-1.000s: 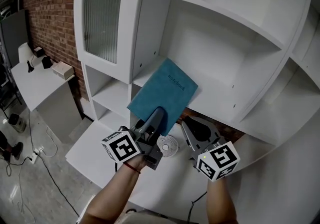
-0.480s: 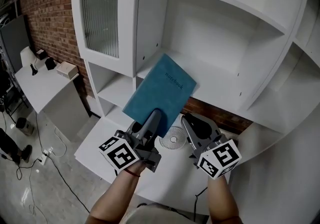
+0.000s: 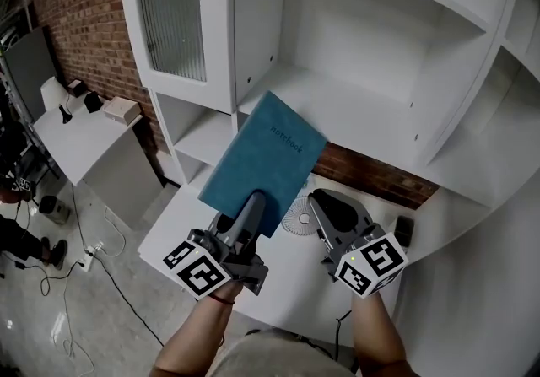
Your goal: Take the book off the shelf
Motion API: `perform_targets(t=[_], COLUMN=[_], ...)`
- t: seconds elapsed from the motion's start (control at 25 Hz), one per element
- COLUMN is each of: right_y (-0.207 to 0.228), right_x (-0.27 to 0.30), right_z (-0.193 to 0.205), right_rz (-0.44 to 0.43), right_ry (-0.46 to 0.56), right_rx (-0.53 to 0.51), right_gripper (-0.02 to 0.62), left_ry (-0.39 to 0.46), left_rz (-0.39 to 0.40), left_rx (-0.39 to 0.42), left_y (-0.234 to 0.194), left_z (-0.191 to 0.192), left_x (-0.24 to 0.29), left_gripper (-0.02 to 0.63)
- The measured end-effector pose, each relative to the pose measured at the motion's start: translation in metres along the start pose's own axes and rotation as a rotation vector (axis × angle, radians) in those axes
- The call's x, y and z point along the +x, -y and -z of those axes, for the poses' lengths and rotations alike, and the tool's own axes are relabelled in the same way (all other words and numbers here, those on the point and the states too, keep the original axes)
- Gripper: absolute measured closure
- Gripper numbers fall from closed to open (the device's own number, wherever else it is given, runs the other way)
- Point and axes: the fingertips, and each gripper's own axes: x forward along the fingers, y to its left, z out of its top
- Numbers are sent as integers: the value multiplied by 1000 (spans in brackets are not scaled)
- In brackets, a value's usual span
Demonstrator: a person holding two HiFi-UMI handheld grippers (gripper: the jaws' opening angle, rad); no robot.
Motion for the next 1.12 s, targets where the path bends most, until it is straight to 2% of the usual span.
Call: perform_targets(t=[0.4,0.72,1.12], right_y=[-20,-35,-35], right_x=[0,-3,-10], right_z=[26,55,86], right_rz=[-23,-37,-17], right_ry=[-13,-53,-84], right_rx=[59,84,100], right_gripper=[541,541,541], left_ry=[-25,-65,-100], left_rz=[-58,-110,-138], left_rx=[0,-35,-68], left_y=[-12,-29,-44], left_z=[14,42,70], left_x=[-32,-53,-64], left_gripper=[561,561,560])
